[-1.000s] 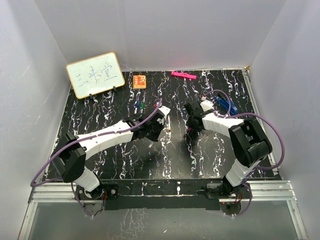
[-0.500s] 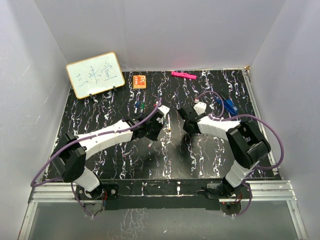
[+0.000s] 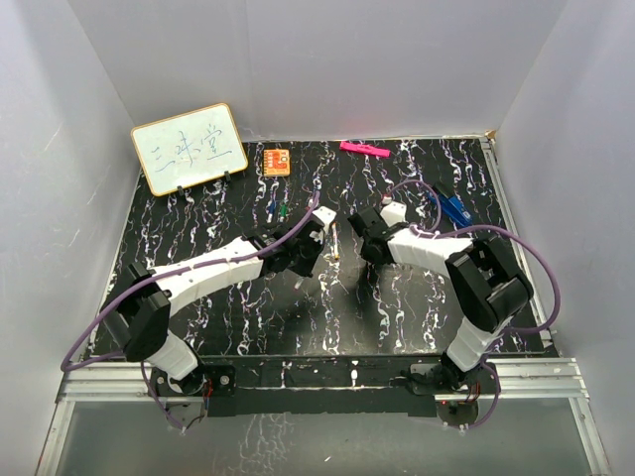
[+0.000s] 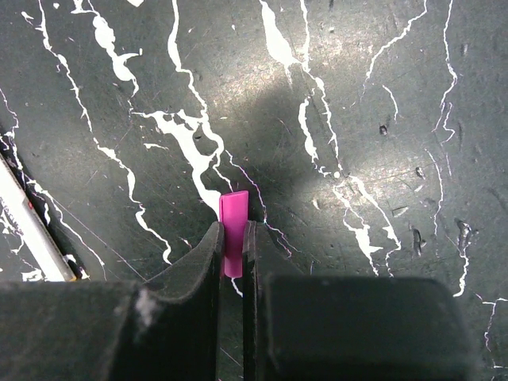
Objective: Insert the pens into the pen caps
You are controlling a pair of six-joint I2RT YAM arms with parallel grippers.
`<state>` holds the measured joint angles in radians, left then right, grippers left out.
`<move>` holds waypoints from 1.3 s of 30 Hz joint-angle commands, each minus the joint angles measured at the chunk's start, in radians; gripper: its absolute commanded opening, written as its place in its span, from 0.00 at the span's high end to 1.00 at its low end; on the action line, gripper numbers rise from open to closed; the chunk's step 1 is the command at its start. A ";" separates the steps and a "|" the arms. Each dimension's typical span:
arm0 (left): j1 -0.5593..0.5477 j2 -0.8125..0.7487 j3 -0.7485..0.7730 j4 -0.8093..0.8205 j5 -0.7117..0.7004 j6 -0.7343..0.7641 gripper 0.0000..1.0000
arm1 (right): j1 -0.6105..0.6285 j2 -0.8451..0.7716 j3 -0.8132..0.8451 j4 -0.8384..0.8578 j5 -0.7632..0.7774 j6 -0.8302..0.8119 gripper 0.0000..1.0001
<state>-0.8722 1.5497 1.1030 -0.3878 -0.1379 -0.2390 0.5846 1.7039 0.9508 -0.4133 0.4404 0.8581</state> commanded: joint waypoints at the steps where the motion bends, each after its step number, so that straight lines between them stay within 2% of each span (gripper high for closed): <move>1: 0.008 -0.042 -0.015 0.035 0.019 0.003 1.00 | 0.006 0.021 0.004 -0.145 -0.038 -0.017 1.00; 5: 0.007 -0.048 -0.037 0.075 0.048 0.005 1.00 | -0.025 -0.113 0.055 -0.069 -0.002 -0.066 1.00; 10: 0.007 -0.072 -0.075 0.172 0.082 -0.008 1.00 | -0.071 -0.297 0.016 0.183 -0.030 -0.143 1.00; 16: 0.007 -0.100 -0.111 0.328 0.164 -0.018 1.00 | -0.078 -0.439 -0.115 0.477 -0.126 -0.240 1.00; 25: 0.008 -0.174 -0.261 0.744 0.390 -0.132 1.00 | -0.078 -0.661 -0.393 0.924 -0.263 -0.274 1.00; 31: 0.008 -0.132 -0.268 0.866 0.487 -0.239 1.00 | -0.078 -0.706 -0.442 1.054 -0.320 -0.275 1.00; 39: 0.008 -0.126 -0.272 0.892 0.470 -0.267 1.00 | -0.078 -0.709 -0.489 1.128 -0.394 -0.210 1.00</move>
<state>-0.8696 1.4361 0.8387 0.4370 0.3157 -0.4767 0.5041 1.0130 0.4961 0.5915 0.1005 0.6167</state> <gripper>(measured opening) 0.102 0.065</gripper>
